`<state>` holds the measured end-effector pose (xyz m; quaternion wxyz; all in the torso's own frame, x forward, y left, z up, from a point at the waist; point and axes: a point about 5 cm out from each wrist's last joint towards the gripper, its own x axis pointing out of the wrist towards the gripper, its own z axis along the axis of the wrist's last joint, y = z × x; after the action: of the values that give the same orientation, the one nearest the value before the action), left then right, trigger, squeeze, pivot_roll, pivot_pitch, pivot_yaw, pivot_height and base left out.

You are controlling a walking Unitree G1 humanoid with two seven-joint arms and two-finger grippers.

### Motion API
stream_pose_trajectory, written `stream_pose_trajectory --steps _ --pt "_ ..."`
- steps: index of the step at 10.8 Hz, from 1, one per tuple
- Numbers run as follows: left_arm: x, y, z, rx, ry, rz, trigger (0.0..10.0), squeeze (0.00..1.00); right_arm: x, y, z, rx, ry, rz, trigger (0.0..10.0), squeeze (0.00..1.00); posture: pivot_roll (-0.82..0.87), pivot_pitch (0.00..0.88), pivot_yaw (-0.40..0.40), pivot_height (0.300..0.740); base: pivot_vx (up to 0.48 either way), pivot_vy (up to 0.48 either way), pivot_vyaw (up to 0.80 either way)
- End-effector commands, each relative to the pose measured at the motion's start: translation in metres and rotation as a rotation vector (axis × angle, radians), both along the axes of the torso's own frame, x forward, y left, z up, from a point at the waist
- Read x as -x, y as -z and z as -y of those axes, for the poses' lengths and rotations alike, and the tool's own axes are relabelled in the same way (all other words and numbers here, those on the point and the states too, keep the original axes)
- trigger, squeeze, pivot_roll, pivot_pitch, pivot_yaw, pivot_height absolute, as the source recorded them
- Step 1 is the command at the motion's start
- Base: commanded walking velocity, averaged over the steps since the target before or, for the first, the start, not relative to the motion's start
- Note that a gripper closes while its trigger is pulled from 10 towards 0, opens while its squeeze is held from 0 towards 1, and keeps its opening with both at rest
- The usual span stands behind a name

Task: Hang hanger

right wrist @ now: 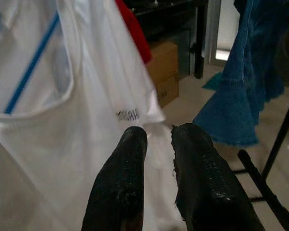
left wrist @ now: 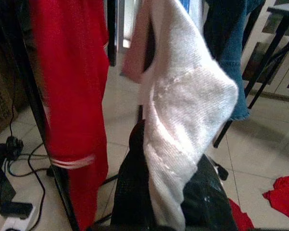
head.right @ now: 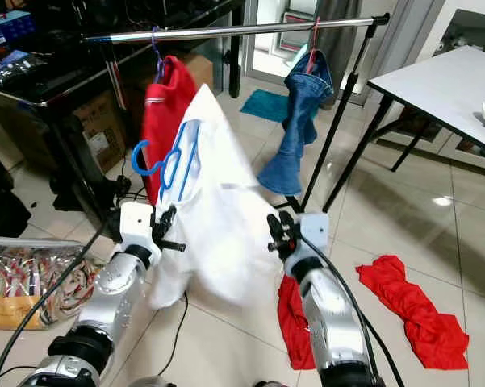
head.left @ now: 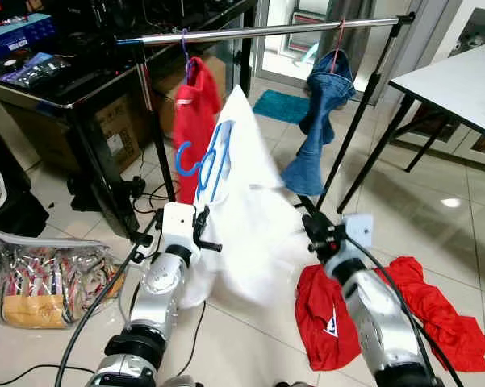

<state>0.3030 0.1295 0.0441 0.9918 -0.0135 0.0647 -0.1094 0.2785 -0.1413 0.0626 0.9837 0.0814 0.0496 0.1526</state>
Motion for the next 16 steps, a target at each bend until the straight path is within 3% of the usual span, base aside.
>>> stream_pose_trajectory --steps 1,6,11,16 --pt "-0.0078 -0.0116 0.0043 0.006 -0.003 0.053 10.0 0.00 -0.0016 -0.0013 -0.0011 0.019 -0.020 0.010 10.0 0.00 0.18 0.000 -0.011 0.740 0.000 0.000 0.00" --pt "-0.0101 -0.0106 0.0001 -0.012 -0.048 0.045 10.0 0.00 -0.0014 0.0000 0.0001 0.017 -0.025 0.009 10.0 0.00 0.17 0.000 -0.011 0.740 0.000 0.000 0.00" --pt "-0.0087 -0.0076 0.0043 -0.007 -0.026 0.033 10.0 0.00 -0.0006 -0.0006 0.0005 0.021 -0.034 0.011 10.0 0.00 0.17 0.000 -0.019 0.740 0.000 0.000 0.00" --pt "-0.0080 -0.0074 0.0042 0.008 -0.023 0.034 10.0 0.00 -0.0004 -0.0008 -0.0004 0.020 -0.039 0.009 10.0 0.00 0.17 0.000 -0.020 0.740 0.396 0.000 0.00"
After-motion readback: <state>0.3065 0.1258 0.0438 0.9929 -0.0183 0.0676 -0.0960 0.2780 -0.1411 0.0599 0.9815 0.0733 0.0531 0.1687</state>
